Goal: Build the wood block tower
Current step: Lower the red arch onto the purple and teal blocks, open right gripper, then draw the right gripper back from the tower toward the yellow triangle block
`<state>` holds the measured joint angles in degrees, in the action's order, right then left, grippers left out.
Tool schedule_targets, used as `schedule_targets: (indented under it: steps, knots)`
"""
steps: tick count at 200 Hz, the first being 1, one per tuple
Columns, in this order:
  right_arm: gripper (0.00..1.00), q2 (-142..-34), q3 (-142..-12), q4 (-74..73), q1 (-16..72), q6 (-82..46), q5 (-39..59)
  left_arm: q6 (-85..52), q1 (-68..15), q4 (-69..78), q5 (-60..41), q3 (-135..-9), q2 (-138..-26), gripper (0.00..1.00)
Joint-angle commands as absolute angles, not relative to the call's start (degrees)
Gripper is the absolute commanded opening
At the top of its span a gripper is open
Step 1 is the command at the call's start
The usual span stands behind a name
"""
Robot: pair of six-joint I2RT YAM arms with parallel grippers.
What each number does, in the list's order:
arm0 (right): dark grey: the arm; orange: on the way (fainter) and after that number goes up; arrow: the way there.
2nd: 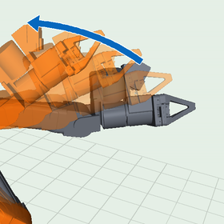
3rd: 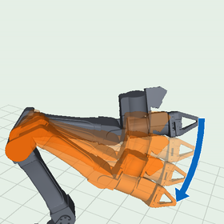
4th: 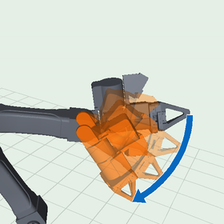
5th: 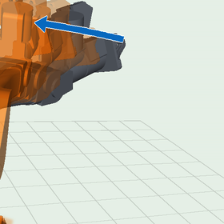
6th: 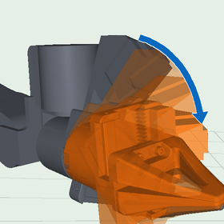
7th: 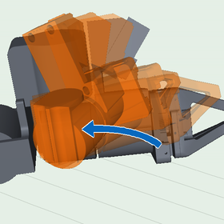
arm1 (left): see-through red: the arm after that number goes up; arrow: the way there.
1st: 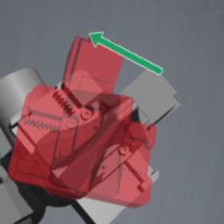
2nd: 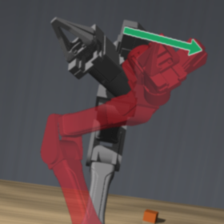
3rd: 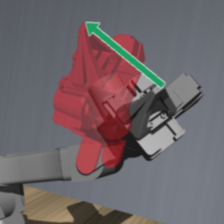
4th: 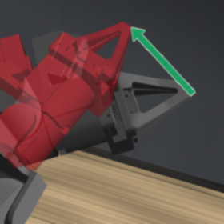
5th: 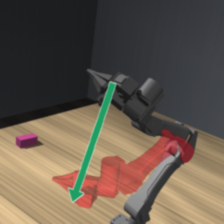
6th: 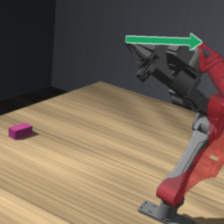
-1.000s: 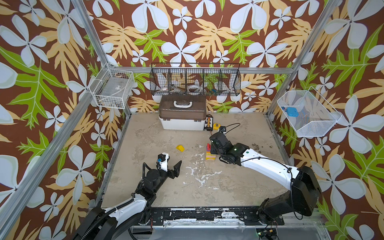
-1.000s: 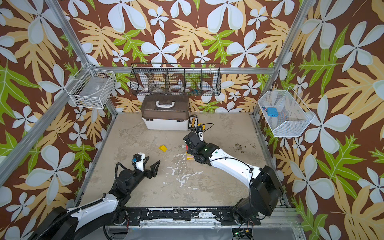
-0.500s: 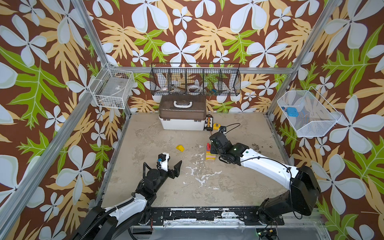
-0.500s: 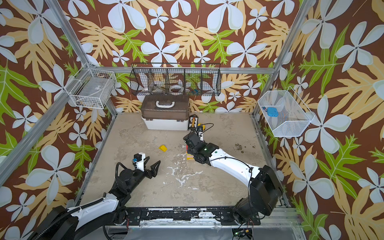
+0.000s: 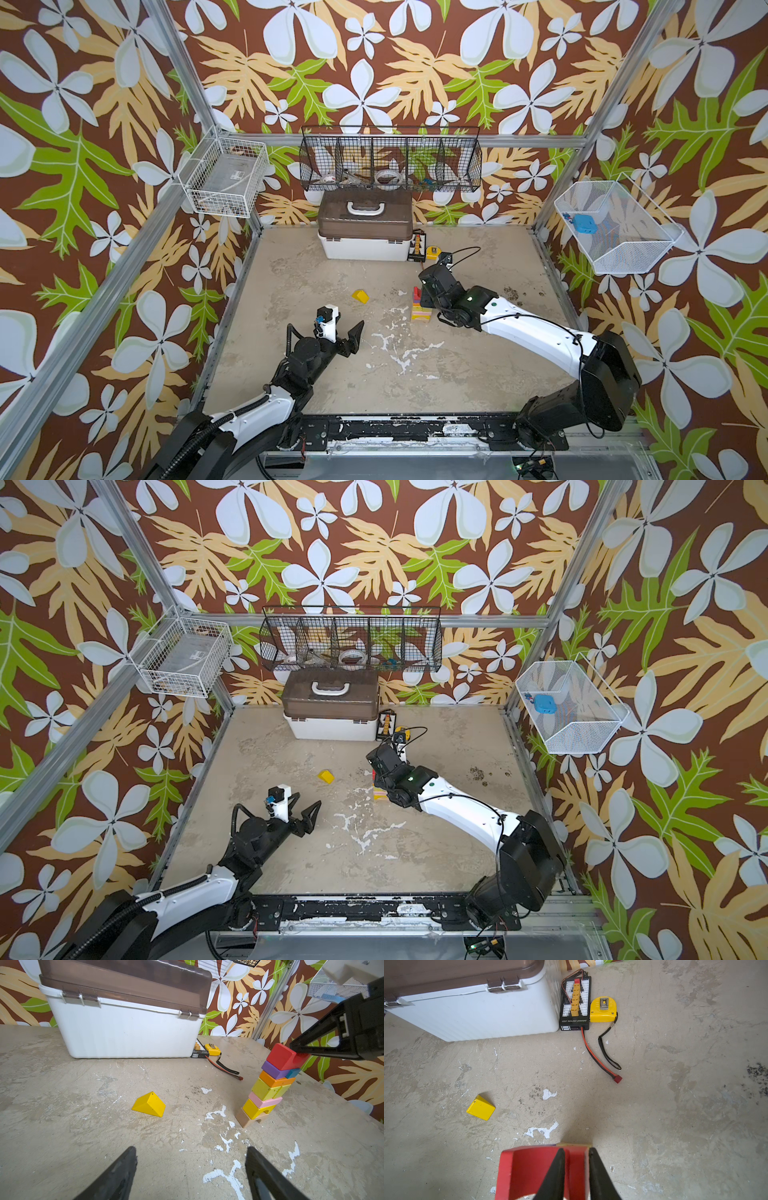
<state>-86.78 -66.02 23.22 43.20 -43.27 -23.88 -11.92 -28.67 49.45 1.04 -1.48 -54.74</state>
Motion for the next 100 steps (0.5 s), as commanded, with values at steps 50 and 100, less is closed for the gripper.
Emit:
schedule_targets:
  steps: [50,100]
  knots:
    - [0.28,-83.37,-66.44,24.49,43.24,-43.82,-27.08,-11.77,-28.84,50.01,1.78,-2.07,-54.93,0.83]
    - [0.37,-75.86,-67.20,25.26,43.24,-41.64,-26.49,-13.79,-28.86,47.19,7.66,-4.49,-57.52,0.88]
